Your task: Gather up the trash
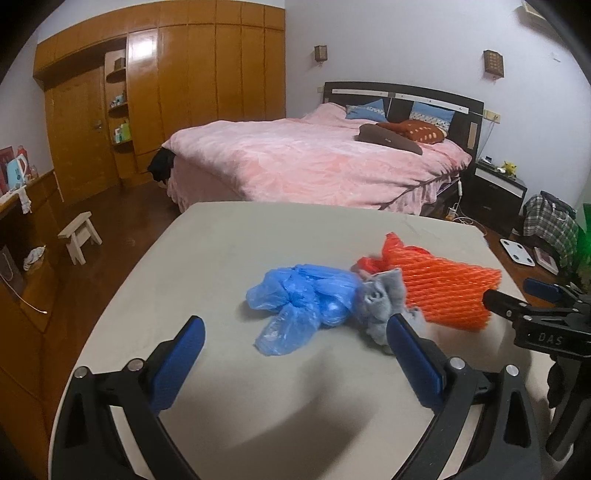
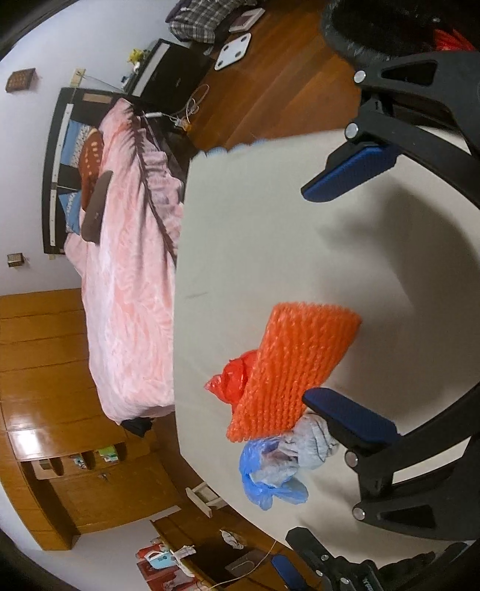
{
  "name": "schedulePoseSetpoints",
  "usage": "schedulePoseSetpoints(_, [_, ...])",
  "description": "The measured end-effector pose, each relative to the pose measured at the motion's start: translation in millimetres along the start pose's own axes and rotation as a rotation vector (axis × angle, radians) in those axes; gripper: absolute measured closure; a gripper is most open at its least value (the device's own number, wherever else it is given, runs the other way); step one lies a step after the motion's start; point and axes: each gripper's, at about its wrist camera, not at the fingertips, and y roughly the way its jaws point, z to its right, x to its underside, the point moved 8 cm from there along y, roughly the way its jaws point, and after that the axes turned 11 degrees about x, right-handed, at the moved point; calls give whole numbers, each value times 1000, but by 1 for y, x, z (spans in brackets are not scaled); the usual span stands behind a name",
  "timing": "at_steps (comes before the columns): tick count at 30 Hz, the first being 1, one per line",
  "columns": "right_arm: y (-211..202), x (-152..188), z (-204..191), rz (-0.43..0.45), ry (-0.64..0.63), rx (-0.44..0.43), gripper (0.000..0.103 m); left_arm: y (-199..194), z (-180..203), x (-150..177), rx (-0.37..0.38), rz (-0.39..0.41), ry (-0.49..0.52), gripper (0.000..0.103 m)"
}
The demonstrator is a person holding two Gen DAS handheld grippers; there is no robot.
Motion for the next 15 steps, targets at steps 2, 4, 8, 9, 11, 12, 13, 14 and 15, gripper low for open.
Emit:
schedulePoseSetpoints(2, [8, 0, -5, -11, -13, -6, 6, 3, -2, 0, -2, -3, -4, 6])
schedulePoseSetpoints(4, [14, 0, -9, -22, -21, -16, 6, 6, -2, 0, -3, -4, -5, 6])
schedulePoseSetpoints(8, [21, 0, -15, -43, -26, -45, 28, 9, -3, 1, -3, -8, -4, 6])
schedulePoseSetpoints(9, [23, 2, -17, -60, -24, -62, 32, 10, -2, 1, -2, -10, -2, 6])
schedulePoseSetpoints(11, [27, 5, -21, -86, -15, -94, 51, 11, -1, 1, 1, -12, 0, 6])
schedulePoseSetpoints(12, [26, 6, -24, -92, -17, -109, 58, 12, 0, 1, 2, -12, 1, 6])
schedulePoseSetpoints(13, [25, 8, -26, -95, -25, -119, 69, 12, 2, 2, 3, -13, 3, 6])
schedulePoseSetpoints(14, [23, 10, -29, -92, -28, -124, 75, 12, 3, 2, 3, -15, 6, 6])
schedulePoseSetpoints(15, [21, 11, -29, -88, -27, -128, 79, 12, 4, 3, 3, -16, 7, 6])
